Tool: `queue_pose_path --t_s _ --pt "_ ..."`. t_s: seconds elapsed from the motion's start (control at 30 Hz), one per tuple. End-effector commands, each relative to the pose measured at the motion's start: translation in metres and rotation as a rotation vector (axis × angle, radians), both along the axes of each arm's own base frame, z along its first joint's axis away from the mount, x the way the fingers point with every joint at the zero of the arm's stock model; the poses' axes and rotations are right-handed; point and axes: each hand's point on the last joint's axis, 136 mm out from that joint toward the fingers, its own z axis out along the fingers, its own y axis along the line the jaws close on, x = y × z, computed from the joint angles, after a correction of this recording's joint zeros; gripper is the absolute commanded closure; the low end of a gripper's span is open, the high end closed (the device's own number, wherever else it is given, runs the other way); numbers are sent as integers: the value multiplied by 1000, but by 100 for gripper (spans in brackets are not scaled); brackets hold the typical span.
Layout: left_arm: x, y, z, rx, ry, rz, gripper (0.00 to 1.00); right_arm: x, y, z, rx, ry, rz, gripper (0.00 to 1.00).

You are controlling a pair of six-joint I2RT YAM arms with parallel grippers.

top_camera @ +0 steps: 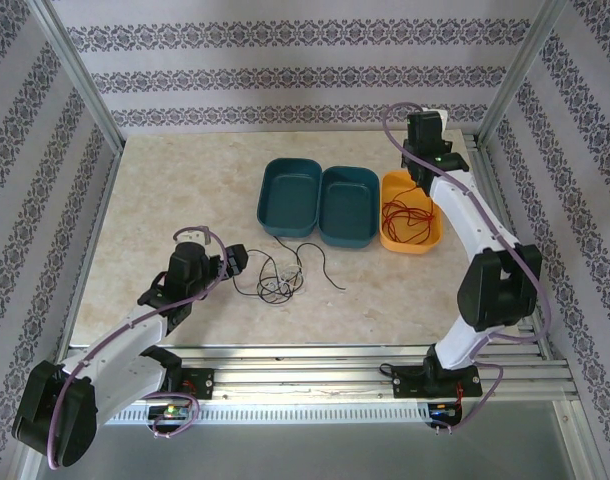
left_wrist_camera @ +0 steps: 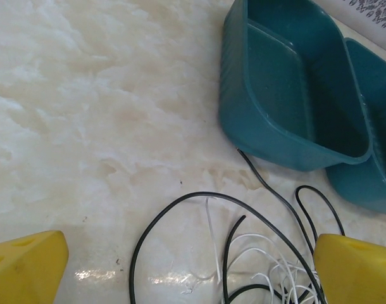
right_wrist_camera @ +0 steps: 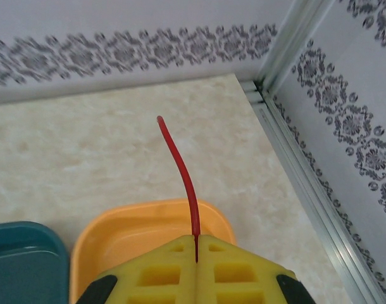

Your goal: Untangle the cables

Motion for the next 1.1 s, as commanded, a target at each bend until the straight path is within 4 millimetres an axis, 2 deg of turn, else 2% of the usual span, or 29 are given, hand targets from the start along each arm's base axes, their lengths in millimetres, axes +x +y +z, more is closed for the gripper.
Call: queue_pose_path --t_s 0.0,0.47,0.77,1.07 --pt "-4 4 -4 36 6 -4 1 -1 -8 -10 -12 47 -3 100" --pt "-2 2 -5 39 9 -12 1 -44 -14 -75 96 253 24 100" --pt "-2 1 -7 35 11 -12 1 -61 -17 -82 131 269 7 100" --pt "-3 1 -9 32 12 -13 1 -69 -31 -88 210 257 -9 100"
